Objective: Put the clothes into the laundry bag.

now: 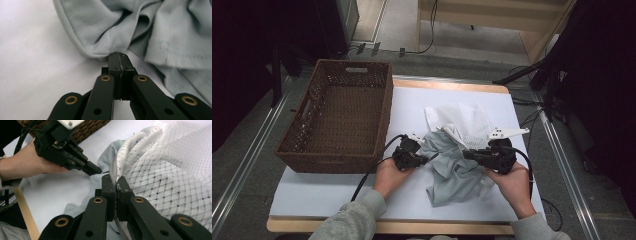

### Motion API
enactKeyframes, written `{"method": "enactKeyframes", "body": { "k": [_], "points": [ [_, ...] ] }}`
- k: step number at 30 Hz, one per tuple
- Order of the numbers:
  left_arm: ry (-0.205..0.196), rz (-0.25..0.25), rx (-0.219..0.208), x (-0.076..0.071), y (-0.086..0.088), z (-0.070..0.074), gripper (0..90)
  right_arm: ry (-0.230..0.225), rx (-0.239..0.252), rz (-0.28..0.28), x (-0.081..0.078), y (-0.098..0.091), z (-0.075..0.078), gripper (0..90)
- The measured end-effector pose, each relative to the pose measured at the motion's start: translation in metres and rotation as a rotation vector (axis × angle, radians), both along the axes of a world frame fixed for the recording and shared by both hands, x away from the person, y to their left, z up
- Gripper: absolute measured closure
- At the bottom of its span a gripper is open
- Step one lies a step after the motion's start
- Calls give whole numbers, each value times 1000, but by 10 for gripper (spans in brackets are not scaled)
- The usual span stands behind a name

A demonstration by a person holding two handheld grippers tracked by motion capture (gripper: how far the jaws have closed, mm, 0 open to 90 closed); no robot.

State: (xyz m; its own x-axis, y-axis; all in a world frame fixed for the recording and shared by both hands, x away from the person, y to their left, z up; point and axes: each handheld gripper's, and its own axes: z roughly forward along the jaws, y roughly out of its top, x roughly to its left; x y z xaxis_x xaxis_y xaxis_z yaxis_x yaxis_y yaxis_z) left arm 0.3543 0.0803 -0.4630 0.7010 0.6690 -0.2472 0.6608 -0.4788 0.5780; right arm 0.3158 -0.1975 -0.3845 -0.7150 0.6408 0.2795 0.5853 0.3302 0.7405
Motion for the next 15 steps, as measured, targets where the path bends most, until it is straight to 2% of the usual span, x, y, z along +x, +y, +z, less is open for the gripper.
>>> {"method": "enactKeyframes", "body": {
  "k": [3,7,10,11,15],
  "points": [
    [-11,5,1,7,-6,0,900,-6,0,0,0,1,0,886],
    [-18,17,-80,15,-17,3,900,-2,-3,-3,1,2,-1,886],
    [-28,5,-89,20,-29,6,900,-1,-3,-1,2,3,-1,886],
    [-36,-1,-79,21,-33,6,900,-2,-2,0,2,3,-2,886],
    [-47,-5,-89,27,-40,11,900,0,-1,-7,4,2,-2,886]
  ]
}}
